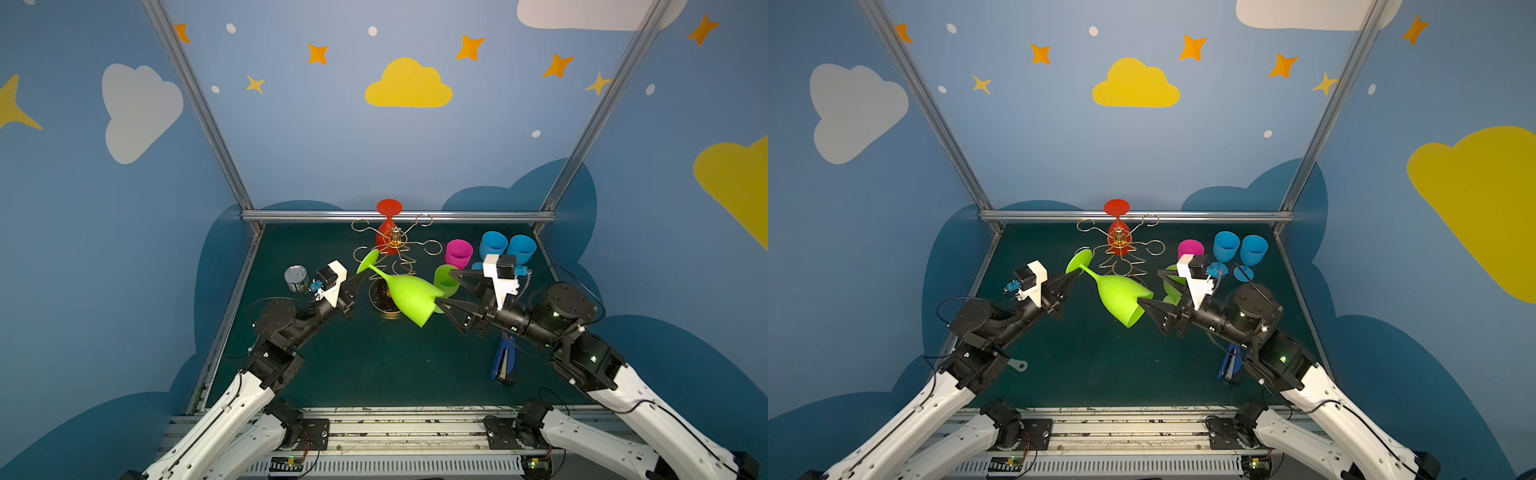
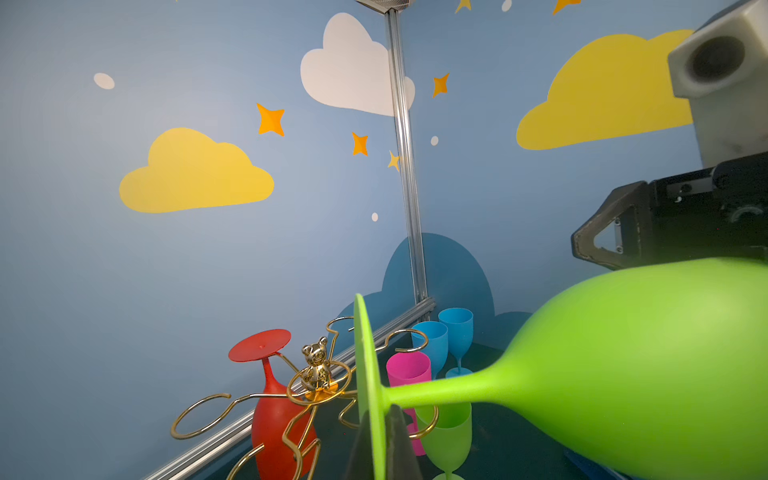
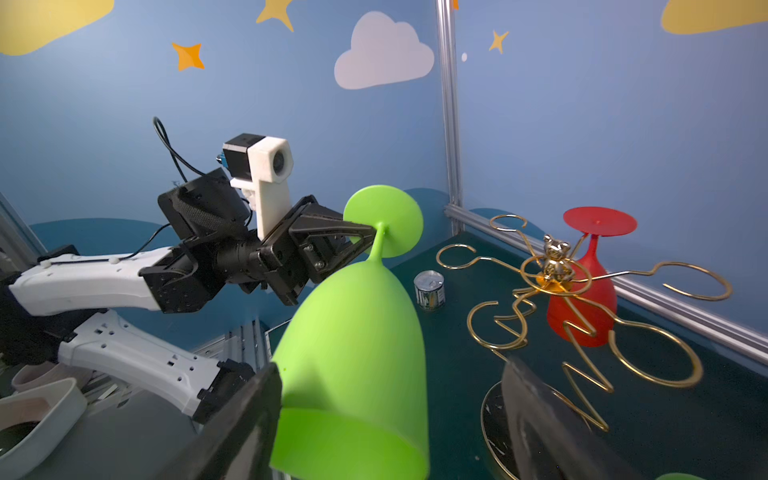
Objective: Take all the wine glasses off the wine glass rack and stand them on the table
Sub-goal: 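Open the left gripper and withdraw it while the right gripper carries the glass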
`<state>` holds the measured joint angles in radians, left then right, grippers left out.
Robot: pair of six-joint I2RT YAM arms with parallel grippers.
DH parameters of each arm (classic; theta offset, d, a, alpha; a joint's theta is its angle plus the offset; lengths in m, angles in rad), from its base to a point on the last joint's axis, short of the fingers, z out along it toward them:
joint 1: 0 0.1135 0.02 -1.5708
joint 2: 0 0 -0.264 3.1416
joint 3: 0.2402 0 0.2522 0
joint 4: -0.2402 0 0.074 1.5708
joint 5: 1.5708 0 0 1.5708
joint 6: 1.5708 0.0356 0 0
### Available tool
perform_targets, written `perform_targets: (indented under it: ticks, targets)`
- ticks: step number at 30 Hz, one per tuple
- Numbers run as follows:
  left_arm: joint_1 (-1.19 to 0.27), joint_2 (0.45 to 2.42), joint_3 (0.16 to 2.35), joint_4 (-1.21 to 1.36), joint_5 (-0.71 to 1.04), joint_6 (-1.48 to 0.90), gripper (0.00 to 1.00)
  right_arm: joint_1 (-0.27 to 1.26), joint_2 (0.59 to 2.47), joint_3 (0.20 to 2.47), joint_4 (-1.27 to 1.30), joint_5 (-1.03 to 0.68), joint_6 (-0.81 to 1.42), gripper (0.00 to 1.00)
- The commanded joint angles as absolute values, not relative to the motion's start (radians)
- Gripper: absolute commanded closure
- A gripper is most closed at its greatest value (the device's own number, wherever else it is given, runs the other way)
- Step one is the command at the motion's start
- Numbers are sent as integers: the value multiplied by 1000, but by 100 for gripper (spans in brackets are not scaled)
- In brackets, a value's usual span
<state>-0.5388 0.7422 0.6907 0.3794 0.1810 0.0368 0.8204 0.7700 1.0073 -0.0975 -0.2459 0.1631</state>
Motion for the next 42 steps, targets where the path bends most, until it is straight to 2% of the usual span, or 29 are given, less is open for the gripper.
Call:
perform_targets:
  ticks: [1, 7, 20, 22, 26, 29, 31, 33, 35, 38, 39, 40, 42]
  targets:
    - [-539, 715, 686, 454, 163, -36, 97, 803, 735, 976, -77, -197, 184, 19]
    - [-538, 706, 684, 453, 163, -46, 97, 791, 722, 951, -80, -181, 208, 20]
    - [-538, 712, 681, 438, 148, -35, 97, 796, 872, 981, -5, -290, 289, 30]
    - [-538, 711, 679, 435, 146, -31, 97, 796, 889, 984, 9, -305, 301, 37]
    - [-538, 712, 677, 432, 145, -24, 97, 798, 918, 993, 26, -333, 319, 68]
    - [-538, 710, 676, 422, 142, -14, 97, 801, 929, 999, 25, -350, 325, 87]
    - [-538, 710, 675, 416, 135, -6, 97, 802, 930, 1000, 24, -354, 328, 97]
    - [-538, 706, 674, 416, 129, -1, 97, 802, 927, 999, 21, -351, 330, 100]
    - [-538, 703, 673, 413, 125, 2, 88, 802, 918, 999, 15, -336, 332, 100]
    - [-539, 697, 666, 409, 96, 2, 51, 801, 891, 1001, -10, -294, 320, 100]
    - [-538, 693, 665, 408, 79, -1, 43, 799, 880, 1004, -23, -277, 312, 100]
    - [-538, 689, 662, 403, 56, -4, 36, 798, 864, 1006, -38, -256, 301, 100]
    - [-538, 674, 657, 396, 15, -4, 28, 793, 832, 1013, -76, -217, 274, 100]
